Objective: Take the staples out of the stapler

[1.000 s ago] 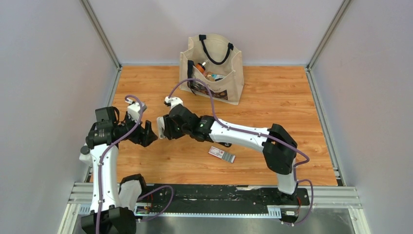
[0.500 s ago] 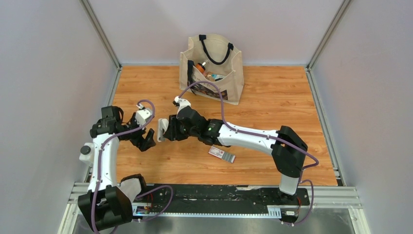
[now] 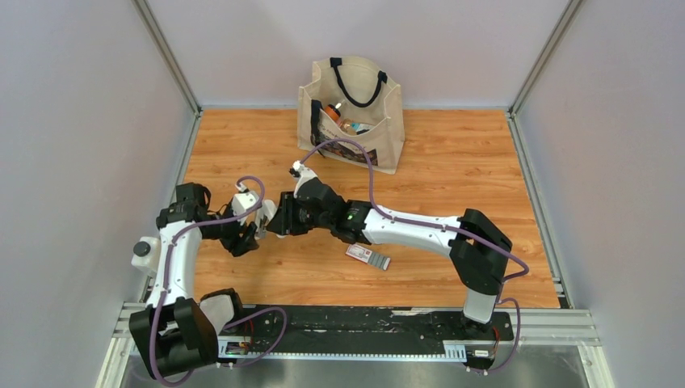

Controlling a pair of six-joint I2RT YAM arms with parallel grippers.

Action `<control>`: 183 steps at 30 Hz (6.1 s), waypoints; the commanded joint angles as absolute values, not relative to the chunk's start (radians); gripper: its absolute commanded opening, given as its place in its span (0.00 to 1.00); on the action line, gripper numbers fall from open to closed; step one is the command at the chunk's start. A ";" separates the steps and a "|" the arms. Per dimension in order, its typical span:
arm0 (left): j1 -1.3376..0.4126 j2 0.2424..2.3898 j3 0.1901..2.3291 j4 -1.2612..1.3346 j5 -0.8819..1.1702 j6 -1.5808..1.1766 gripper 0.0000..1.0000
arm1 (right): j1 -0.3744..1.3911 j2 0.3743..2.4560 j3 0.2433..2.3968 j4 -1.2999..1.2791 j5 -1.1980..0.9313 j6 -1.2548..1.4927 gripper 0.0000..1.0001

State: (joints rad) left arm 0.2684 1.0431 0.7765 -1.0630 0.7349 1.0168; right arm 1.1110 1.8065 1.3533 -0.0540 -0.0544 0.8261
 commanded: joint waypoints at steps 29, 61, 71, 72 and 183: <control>0.038 0.925 0.566 -0.534 0.430 0.985 0.37 | 1.134 1.562 1.062 -0.037 -0.095 0.779 0.00; 0.006 1.011 0.833 -1.057 0.862 0.951 0.66 | 1.180 1.762 1.368 -0.020 0.472 0.850 0.00; 0.006 1.020 0.802 -0.924 0.950 0.821 0.66 | 1.196 1.730 1.287 0.090 0.466 1.015 0.00; 0.006 1.025 0.801 -0.914 0.950 0.813 0.66 | 1.200 1.727 1.282 0.101 0.466 1.026 0.00; 0.107 0.902 1.088 -0.847 0.488 0.212 0.58 | 1.132 2.295 1.986 -0.755 0.127 0.419 0.07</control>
State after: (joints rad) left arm 0.1017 0.9161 1.0321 -0.8433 0.5327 0.2718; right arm 1.1297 2.2719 1.9076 -0.6678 0.1223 0.4213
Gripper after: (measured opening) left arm 0.582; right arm 0.354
